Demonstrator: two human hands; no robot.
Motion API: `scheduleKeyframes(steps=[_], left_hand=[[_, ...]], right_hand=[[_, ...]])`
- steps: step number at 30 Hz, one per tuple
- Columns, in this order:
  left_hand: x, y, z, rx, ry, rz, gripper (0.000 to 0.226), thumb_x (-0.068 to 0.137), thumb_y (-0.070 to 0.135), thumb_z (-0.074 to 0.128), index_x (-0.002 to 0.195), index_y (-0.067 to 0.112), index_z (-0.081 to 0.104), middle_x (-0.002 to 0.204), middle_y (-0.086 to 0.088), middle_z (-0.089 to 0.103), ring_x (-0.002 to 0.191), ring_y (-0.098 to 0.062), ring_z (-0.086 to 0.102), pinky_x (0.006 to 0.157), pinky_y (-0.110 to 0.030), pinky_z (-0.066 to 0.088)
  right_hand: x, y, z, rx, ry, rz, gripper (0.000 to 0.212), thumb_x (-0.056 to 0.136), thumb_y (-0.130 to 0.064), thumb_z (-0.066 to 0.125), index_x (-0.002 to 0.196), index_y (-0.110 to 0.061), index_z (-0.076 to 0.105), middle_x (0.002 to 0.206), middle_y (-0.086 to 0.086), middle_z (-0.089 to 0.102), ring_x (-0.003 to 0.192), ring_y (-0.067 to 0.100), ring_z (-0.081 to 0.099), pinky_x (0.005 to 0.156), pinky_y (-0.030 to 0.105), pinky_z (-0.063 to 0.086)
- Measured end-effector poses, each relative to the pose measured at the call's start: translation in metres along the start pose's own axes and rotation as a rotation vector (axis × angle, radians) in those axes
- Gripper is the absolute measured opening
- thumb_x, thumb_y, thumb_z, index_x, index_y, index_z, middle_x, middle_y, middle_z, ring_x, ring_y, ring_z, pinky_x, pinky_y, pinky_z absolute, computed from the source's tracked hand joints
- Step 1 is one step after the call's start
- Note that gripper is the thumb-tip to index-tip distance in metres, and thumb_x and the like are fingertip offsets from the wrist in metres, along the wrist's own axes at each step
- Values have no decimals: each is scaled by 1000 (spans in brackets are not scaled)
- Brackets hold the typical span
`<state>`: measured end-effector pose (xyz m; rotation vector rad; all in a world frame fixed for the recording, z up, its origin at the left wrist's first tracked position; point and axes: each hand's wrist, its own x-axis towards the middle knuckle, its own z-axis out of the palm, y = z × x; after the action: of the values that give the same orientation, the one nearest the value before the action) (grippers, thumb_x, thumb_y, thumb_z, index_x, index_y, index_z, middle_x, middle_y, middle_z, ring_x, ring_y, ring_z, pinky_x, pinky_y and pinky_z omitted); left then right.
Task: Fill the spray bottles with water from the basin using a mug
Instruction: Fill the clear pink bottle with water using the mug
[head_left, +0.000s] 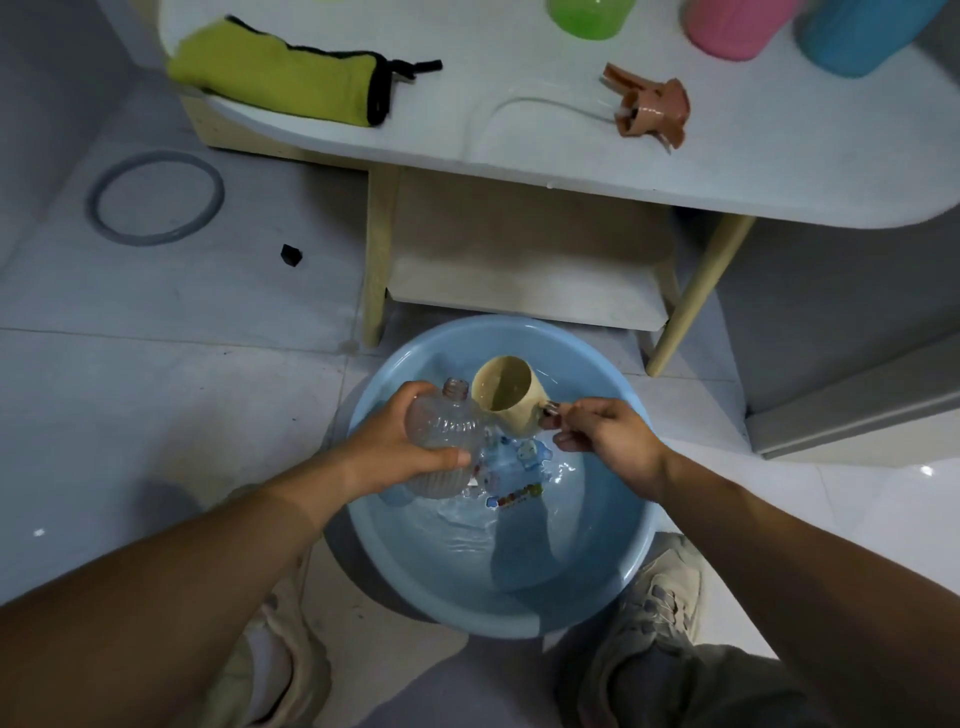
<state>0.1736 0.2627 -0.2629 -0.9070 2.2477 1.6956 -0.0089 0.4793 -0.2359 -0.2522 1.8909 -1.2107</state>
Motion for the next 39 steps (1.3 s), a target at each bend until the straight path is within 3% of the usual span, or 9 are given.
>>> scheduleKeyframes(steps=[2, 8, 13, 17, 20, 26, 31, 35, 39], left_hand=[[-2, 8, -3, -14, 26, 33, 87, 65, 37, 97, 135, 37, 47, 127, 11, 62, 117, -7, 61, 94, -25, 52], [-6, 38, -7, -16, 39, 125, 105, 43, 60, 91, 135, 45, 43, 130, 12, 58, 122, -9, 57, 107, -34, 48], [-9, 64, 2, 14, 16, 257, 93, 49, 53, 93, 126, 53, 43, 126, 23, 54, 120, 3, 53, 92, -10, 42], [-12, 75, 6, 12, 25, 318, 92, 56, 43, 97, 130, 47, 43, 127, 18, 55, 123, -2, 53, 102, -22, 44], [-16, 81, 7, -7, 34, 323, 90, 47, 53, 93, 122, 54, 43, 123, 24, 54, 114, 13, 53, 94, -10, 42], [-17, 79, 3, 5, 36, 324, 96, 54, 44, 98, 130, 47, 39, 123, 27, 51, 116, 9, 51, 89, -5, 38], [-16, 78, 1, 4, 23, 311, 97, 56, 40, 97, 134, 45, 39, 125, 28, 50, 118, 12, 48, 92, -10, 40], [-14, 79, 3, 6, 21, 316, 98, 60, 36, 99, 137, 44, 38, 126, 30, 49, 118, 11, 49, 95, -15, 41], [-14, 80, 4, 10, 20, 320, 96, 61, 36, 99, 134, 46, 38, 125, 30, 51, 116, 14, 50, 87, -6, 41]], right_hand=[[-8, -12, -8, 18, 36, -28, 30, 100, -3, 47, 105, 25, 58, 111, 23, 72, 89, 27, 62, 91, 35, 56], [-55, -61, -32, 52, 61, -142, 32, 99, -1, 46, 75, -3, 68, 101, 22, 73, 88, 28, 59, 98, 46, 50], [-87, -88, -56, -52, 103, -280, 30, 100, -17, 56, 102, 9, 70, 107, 16, 75, 89, 23, 64, 94, 38, 54], [-107, -105, -66, -131, 90, -371, 36, 97, -20, 60, 98, 15, 67, 103, 7, 77, 90, 18, 66, 90, 29, 56], [-114, -111, -63, -175, 108, -421, 34, 94, -24, 64, 90, 10, 70, 93, 4, 78, 87, 13, 67, 81, 19, 53], [-116, -112, -57, -248, 174, -477, 32, 92, -31, 66, 81, -2, 73, 95, 25, 71, 80, 21, 63, 86, 37, 51], [-116, -114, -55, -285, 194, -479, 34, 85, -46, 69, 77, -13, 74, 95, 32, 65, 75, 20, 52, 72, 34, 41], [-117, -116, -57, -321, 215, -503, 25, 89, -42, 68, 80, -20, 75, 94, 20, 72, 73, 32, 60, 67, 35, 42], [-119, -118, -55, -342, 227, -518, 26, 91, -34, 69, 73, -17, 73, 94, -11, 77, 100, 41, 63, 72, 33, 47]])
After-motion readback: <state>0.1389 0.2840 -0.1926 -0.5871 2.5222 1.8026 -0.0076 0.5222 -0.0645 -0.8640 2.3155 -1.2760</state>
